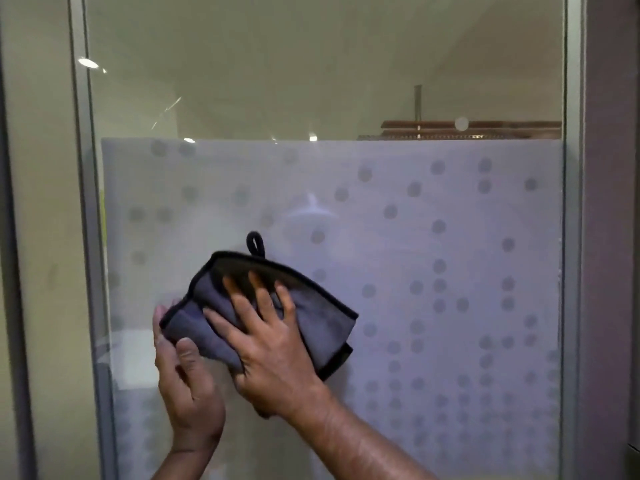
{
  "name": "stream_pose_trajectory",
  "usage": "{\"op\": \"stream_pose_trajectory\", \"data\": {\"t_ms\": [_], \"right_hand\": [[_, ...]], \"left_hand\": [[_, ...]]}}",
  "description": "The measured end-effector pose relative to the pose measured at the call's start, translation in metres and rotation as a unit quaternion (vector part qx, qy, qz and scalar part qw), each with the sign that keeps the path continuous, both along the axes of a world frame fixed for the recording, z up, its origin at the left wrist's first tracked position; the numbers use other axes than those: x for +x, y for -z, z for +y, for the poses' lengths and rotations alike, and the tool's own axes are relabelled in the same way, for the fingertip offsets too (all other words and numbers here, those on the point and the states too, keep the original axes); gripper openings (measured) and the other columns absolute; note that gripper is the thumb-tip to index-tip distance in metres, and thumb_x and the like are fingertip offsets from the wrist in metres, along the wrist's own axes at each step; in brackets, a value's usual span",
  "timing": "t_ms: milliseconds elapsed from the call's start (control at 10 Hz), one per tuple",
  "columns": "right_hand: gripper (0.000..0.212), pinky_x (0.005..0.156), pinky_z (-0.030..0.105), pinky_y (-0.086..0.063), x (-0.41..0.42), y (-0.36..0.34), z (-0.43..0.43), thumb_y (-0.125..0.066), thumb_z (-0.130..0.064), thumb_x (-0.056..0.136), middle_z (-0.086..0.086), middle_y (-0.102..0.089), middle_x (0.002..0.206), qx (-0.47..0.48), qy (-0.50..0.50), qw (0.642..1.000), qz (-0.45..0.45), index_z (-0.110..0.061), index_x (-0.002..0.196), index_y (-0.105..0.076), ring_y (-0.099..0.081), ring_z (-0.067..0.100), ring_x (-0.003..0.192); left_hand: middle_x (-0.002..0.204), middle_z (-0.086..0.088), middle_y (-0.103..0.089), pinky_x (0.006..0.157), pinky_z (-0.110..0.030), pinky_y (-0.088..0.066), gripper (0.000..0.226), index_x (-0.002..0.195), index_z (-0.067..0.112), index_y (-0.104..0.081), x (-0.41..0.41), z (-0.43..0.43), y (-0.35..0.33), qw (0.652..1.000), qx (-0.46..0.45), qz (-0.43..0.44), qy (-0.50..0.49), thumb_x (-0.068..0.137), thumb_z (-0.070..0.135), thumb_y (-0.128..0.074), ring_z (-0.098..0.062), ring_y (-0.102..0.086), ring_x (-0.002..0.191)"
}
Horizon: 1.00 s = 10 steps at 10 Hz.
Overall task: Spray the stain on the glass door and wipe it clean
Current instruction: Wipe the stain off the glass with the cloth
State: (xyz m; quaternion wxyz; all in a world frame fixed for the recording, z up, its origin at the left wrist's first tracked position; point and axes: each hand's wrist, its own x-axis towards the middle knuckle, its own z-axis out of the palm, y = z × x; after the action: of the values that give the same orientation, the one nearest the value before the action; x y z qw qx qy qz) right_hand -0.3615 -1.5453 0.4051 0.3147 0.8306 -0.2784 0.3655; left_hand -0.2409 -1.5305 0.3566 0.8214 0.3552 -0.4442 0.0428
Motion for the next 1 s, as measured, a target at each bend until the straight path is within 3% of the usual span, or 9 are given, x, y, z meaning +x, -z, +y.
{"op": "stream_pose_trajectory", "data": {"t_ms": [100,200,300,400,500,700,800,900,1000], "right_hand": [[0.068,0.125,0.058,-0.010,-0.016,0.029,0.017,-0.050,-0.037,0.085,0.008,-0.034,0.166,0.080,-0.027,0.996,-0.012,-0.030,0.153,-0.048,-0.025,0.036,0.154],[0.062,0.127,0.049,-0.009,-0.030,0.031,0.038,-0.041,-0.041,0.095,0.004,-0.028,0.170,0.182,-0.078,0.978,-0.073,-0.034,0.157,-0.040,-0.025,0.027,0.154],[0.055,0.127,0.044,-0.012,-0.049,0.020,0.056,-0.039,-0.041,0.104,0.001,-0.025,0.171,0.266,-0.116,0.953,-0.085,-0.034,0.158,-0.035,-0.025,0.023,0.153],[0.053,0.126,0.045,-0.011,-0.068,0.019,0.070,-0.041,-0.041,0.108,-0.002,-0.023,0.172,0.309,-0.095,0.946,-0.024,-0.036,0.159,-0.031,-0.018,0.018,0.156],[0.051,0.126,0.043,-0.013,-0.080,0.028,0.089,-0.039,-0.044,0.109,0.001,-0.028,0.170,0.350,-0.082,0.932,0.036,-0.033,0.158,-0.034,-0.019,0.019,0.156],[0.024,0.090,0.043,-0.049,-0.091,0.053,0.134,-0.045,-0.039,0.106,0.007,-0.070,0.121,0.406,-0.060,0.908,0.090,-0.022,0.114,-0.060,-0.062,0.035,0.114],[0.019,0.081,0.039,-0.048,-0.089,0.072,0.158,-0.049,-0.029,0.100,0.010,-0.072,0.121,0.422,-0.048,0.896,0.132,-0.024,0.115,-0.060,-0.064,0.037,0.111],[0.034,0.093,0.042,-0.050,-0.080,0.087,0.183,-0.051,-0.021,0.099,0.005,-0.068,0.133,0.416,-0.052,0.889,0.186,-0.029,0.132,-0.057,-0.062,0.032,0.121],[0.042,0.102,0.048,-0.049,-0.069,0.100,0.206,-0.044,-0.025,0.106,0.002,-0.060,0.144,0.415,-0.049,0.879,0.231,-0.033,0.147,-0.048,-0.059,0.030,0.128]], "left_hand": [[0.150,0.006,-0.057,0.115,-0.015,-0.040,0.061,0.155,0.026,-0.040,-0.011,0.032,0.010,0.997,-0.020,0.070,0.041,0.104,0.060,-0.039,0.001,-0.050,0.141],[0.130,0.005,-0.071,0.114,-0.029,-0.044,0.046,0.147,0.013,-0.050,-0.030,0.061,0.034,0.990,0.012,0.139,0.012,0.109,0.037,-0.043,-0.011,-0.063,0.128],[0.085,0.007,-0.080,0.076,-0.028,-0.053,0.029,0.125,0.002,-0.059,-0.053,0.089,0.051,0.976,0.084,0.200,0.038,0.111,0.017,-0.037,-0.005,-0.074,0.082],[0.058,0.003,-0.075,0.046,-0.027,-0.052,0.042,0.093,0.003,-0.063,-0.068,0.111,0.064,0.945,0.186,0.241,0.120,0.112,0.021,-0.030,-0.004,-0.067,0.049],[0.071,-0.014,-0.073,0.037,-0.028,-0.052,0.053,0.089,0.004,-0.062,-0.074,0.126,0.071,0.900,0.269,0.264,0.221,0.111,0.033,-0.025,-0.029,-0.068,0.061],[0.086,-0.025,-0.077,0.076,-0.050,-0.048,0.074,0.104,0.001,-0.065,-0.074,0.161,0.103,0.761,0.347,0.379,0.396,0.102,0.062,-0.022,-0.036,-0.066,0.093],[0.095,-0.033,-0.076,0.087,-0.060,-0.049,0.086,0.113,-0.006,-0.063,-0.062,0.187,0.125,0.676,0.358,0.461,0.450,0.097,0.071,-0.031,-0.048,-0.073,0.090],[0.090,-0.044,-0.071,0.092,-0.058,-0.056,0.084,0.104,-0.013,-0.059,-0.037,0.204,0.137,0.642,0.377,0.485,0.458,0.103,0.064,-0.027,-0.054,-0.072,0.081],[0.067,-0.034,-0.072,0.061,-0.050,-0.065,0.074,0.117,-0.008,-0.059,-0.012,0.217,0.143,0.630,0.408,0.499,0.434,0.108,0.055,-0.021,-0.046,-0.074,0.059]]}}
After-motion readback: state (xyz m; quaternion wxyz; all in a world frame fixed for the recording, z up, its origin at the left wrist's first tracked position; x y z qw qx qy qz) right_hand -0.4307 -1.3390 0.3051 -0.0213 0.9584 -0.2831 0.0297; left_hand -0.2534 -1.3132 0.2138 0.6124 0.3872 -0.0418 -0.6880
